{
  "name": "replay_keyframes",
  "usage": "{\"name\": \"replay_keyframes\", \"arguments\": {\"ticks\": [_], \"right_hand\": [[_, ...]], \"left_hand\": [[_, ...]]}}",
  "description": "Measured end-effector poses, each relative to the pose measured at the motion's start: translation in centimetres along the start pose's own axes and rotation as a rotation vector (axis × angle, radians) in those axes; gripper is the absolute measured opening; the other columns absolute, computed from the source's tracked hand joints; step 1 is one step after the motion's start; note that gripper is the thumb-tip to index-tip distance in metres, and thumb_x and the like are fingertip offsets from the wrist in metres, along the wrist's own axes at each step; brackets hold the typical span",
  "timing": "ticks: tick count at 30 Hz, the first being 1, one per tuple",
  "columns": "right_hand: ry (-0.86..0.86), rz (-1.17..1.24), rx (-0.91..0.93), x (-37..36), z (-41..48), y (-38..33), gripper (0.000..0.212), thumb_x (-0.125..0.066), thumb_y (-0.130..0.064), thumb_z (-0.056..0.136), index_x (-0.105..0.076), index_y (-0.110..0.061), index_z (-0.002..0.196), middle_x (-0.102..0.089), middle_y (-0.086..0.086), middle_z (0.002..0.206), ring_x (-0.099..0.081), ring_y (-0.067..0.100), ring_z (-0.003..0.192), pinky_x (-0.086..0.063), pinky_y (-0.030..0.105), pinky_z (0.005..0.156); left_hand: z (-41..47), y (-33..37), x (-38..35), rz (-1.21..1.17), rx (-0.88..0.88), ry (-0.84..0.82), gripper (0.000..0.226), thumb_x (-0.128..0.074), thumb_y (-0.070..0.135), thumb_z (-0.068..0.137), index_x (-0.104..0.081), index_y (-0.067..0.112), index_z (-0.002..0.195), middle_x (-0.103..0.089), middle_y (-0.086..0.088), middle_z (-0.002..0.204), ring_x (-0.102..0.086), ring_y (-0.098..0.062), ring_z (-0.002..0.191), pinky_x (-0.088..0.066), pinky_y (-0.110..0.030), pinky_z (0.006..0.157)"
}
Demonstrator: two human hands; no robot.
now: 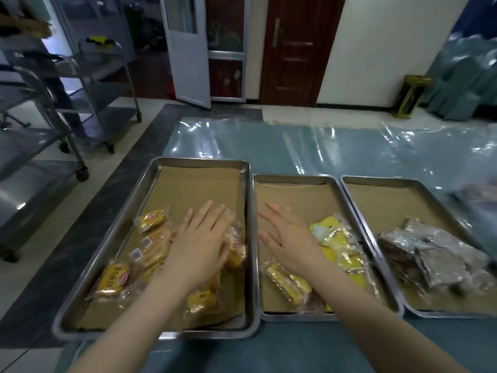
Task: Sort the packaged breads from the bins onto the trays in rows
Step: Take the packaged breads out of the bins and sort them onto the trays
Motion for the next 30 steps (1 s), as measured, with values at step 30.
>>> {"name": "replay_keyframes", "arguments": {"ticks": [30], "right_hand": [[0.259,-0.331,-0.239,36.4,-11.3,44.1,0.038,-0.056,-0.03,0.092,-0.055,-0.024,0.13,-0.047,-0.004,0.141,-0.039,0.018,0.131,-0.031,0.032,0.106]], "left_hand": [[32.3,45.4,-4.7,-0.223,-0.152,0.155,0.055,-0.05,0.034,0.091,-0.034,0.026,0.143,-0.031,0.003,0.151,-0.031,-0.019,0.134,-0.024,-0.033,0.109]]}}
Point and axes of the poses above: each hand's wrist, its own z-axis towards the middle knuckle, its own x-axis out of the back of the hand, y = z × x, the point moved 1 cm from there along z, towards the middle knuckle
